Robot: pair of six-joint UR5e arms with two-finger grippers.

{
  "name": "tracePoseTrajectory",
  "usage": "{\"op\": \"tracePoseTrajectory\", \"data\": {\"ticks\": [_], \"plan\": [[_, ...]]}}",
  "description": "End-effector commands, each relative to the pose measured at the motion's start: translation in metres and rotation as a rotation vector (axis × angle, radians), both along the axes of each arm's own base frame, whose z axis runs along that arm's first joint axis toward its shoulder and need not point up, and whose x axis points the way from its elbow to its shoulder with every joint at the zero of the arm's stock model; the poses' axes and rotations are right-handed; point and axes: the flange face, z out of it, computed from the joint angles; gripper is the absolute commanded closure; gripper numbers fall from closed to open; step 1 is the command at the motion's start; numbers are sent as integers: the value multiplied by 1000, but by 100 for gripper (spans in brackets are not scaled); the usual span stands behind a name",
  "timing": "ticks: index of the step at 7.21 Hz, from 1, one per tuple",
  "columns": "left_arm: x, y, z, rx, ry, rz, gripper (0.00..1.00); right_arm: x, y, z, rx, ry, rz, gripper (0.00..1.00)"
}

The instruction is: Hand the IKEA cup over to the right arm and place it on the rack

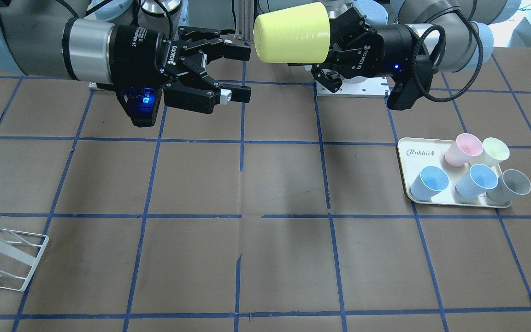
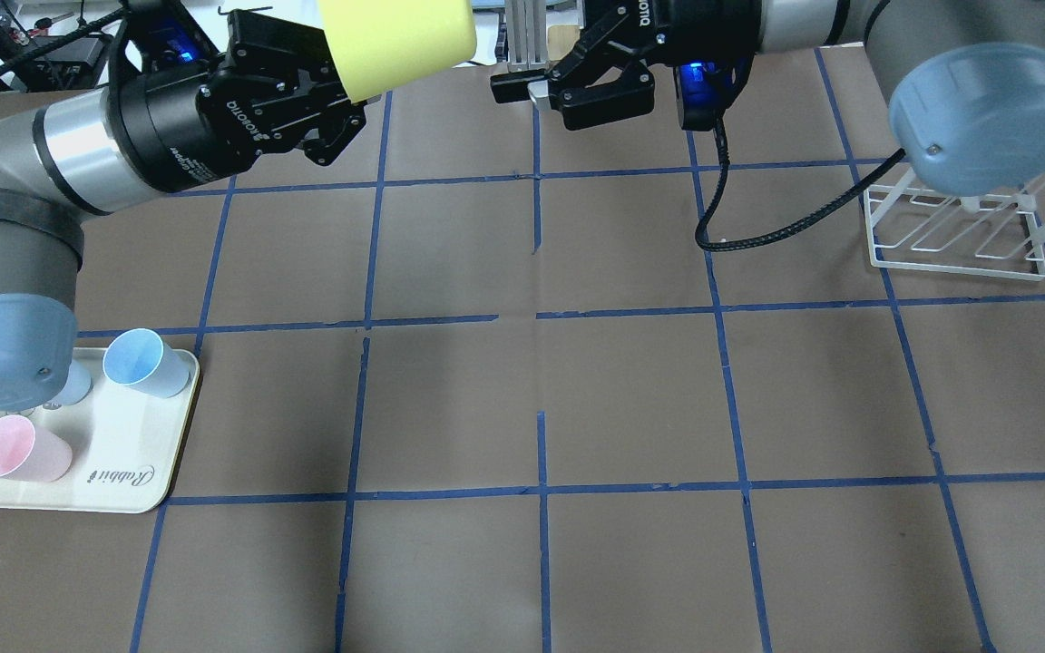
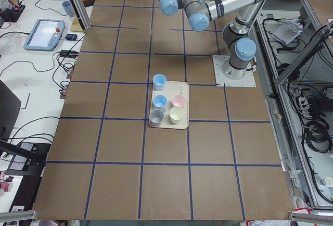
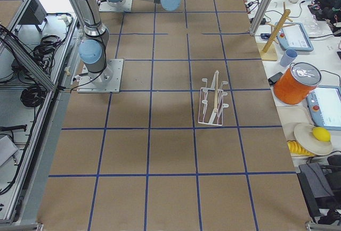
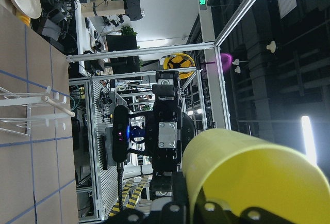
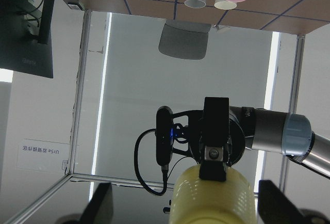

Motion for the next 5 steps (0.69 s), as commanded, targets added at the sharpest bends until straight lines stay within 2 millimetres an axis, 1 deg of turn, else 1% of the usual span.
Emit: {"op": "tracePoseTrajectory", "data": {"ticks": [1,2,5], "plan": [[-4,1,-1,0,-9,-7,100,8,5,8,-2,1,13,0],[-4,1,-4,3,-8,-7,100,8,9,15,4,1,11,0],[-5,6,1,-8,-15,-9,100,8,17,26,24,1,6,0]]}}
